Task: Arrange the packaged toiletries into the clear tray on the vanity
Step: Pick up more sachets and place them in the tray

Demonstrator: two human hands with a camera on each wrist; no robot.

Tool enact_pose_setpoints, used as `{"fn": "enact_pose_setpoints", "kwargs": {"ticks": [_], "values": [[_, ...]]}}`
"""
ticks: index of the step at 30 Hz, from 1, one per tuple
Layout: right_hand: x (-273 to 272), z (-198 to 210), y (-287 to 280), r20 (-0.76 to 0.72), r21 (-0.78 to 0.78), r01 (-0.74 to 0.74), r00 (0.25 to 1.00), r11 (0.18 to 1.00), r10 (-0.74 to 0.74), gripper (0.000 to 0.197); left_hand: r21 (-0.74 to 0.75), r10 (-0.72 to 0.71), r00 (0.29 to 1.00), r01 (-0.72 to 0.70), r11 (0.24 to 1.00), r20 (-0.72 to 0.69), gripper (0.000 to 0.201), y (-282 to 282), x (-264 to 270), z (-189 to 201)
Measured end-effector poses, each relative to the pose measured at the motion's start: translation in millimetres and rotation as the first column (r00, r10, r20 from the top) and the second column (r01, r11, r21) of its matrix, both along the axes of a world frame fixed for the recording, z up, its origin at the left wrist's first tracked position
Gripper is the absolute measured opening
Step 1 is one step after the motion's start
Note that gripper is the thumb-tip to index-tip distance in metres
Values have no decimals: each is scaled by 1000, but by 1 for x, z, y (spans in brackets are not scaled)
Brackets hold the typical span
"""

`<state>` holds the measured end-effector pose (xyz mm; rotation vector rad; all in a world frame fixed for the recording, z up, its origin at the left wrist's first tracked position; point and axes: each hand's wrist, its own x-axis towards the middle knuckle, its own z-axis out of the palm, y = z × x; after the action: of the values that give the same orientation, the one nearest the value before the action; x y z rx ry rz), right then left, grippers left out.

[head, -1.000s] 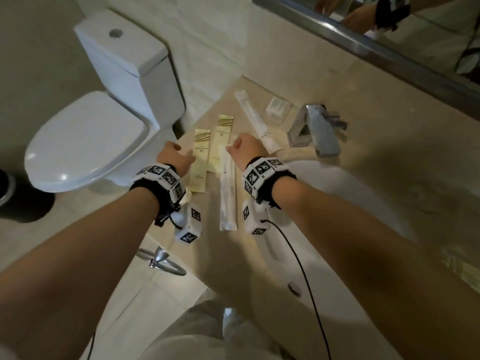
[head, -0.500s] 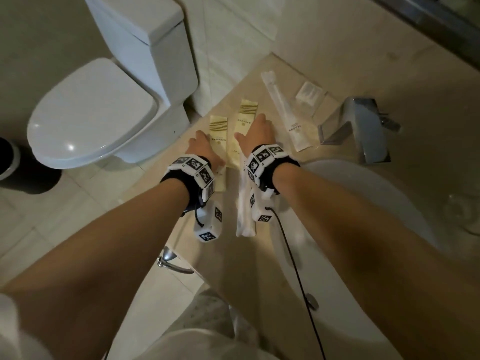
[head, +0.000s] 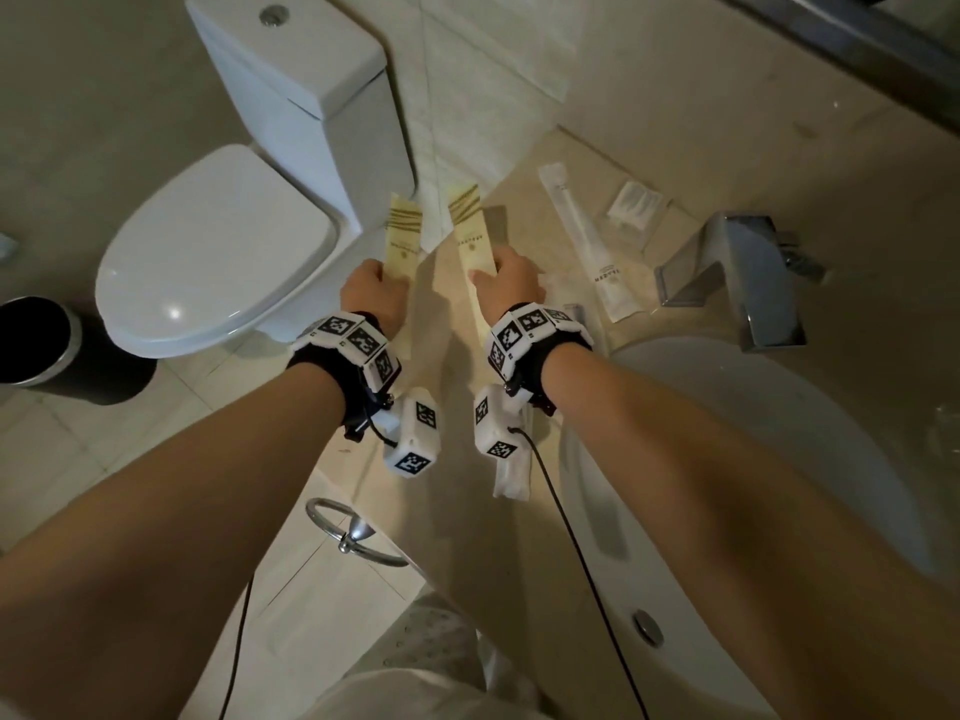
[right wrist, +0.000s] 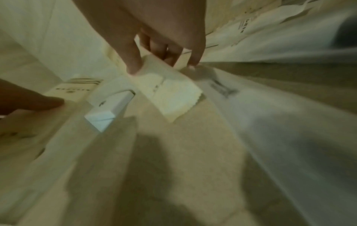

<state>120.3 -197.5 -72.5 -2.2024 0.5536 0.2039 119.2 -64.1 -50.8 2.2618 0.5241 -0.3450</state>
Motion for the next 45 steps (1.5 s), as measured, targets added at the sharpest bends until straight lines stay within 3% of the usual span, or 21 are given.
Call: {"fn": "enact_pose_setpoints", "kwargs": {"ticks": [4, 6, 10, 12, 15, 17, 25, 30, 33, 36, 37, 39, 41, 43, 45], "values": [[-3, 27, -7, 164, 330, 23, 983, 944, -81, 22, -194, 245, 960, -217, 957, 134, 32, -11, 11, 27], [-8, 42, -16, 202, 406, -5, 976, 914, -84, 25, -333, 263, 953, -202, 921, 152, 32, -24, 15, 41], [-23, 67, -48, 200, 429, -15, 977, 903, -79, 27, -509, 128, 975, -17, 861, 184, 20, -62, 11, 67], [-35, 76, -72, 204, 381, 0, 975, 925, -84, 26, -535, 43, 982, 64, 843, 186, 27, -82, 5, 76], [-55, 90, -110, 200, 264, -7, 979, 964, -48, 27, -584, -68, 976, 180, 791, 207, 15, -113, -9, 86], [-73, 98, -139, 197, 195, -4, 980, 981, -35, 27, -558, -172, 958, 276, 783, 231, 20, -137, -22, 95], [-184, 147, -266, 162, 275, 214, 951, 938, -264, 16, -652, -395, 878, 469, 596, 270, 16, -250, -71, 133], [-273, 152, -331, 44, 317, 353, 922, 880, -385, 26, -704, -517, 829, 499, 506, 216, 14, -330, -132, 136], [-329, 147, -355, -7, 499, 446, 859, 743, -512, 29, -714, -584, 788, 523, 465, 197, 18, -372, -171, 130], [-373, 141, -369, -66, 670, 503, 773, 547, -631, 9, -672, -656, 723, 597, 439, 214, 11, -398, -200, 123], [-394, 140, -377, -70, 710, 527, 713, 467, -698, 4, -643, -706, 673, 645, 414, 220, 10, -410, -215, 119], [-423, 133, -389, -98, 784, 556, 550, 276, -829, 13, -599, -790, 579, 711, 367, 203, 7, -422, -236, 113], [-454, 128, -401, -143, 824, 557, 380, 103, -914, 15, -535, -866, 473, 779, 326, 160, 20, -433, -262, 106], [-482, 122, -411, -173, 819, 574, 248, 1, -953, 16, -510, -914, 391, 811, 286, 110, 28, -440, -283, 98], [-509, 117, -418, -182, 753, 657, 151, -39, -972, 17, -503, -918, 385, 814, 290, 93, 19, -445, -297, 87]]}}
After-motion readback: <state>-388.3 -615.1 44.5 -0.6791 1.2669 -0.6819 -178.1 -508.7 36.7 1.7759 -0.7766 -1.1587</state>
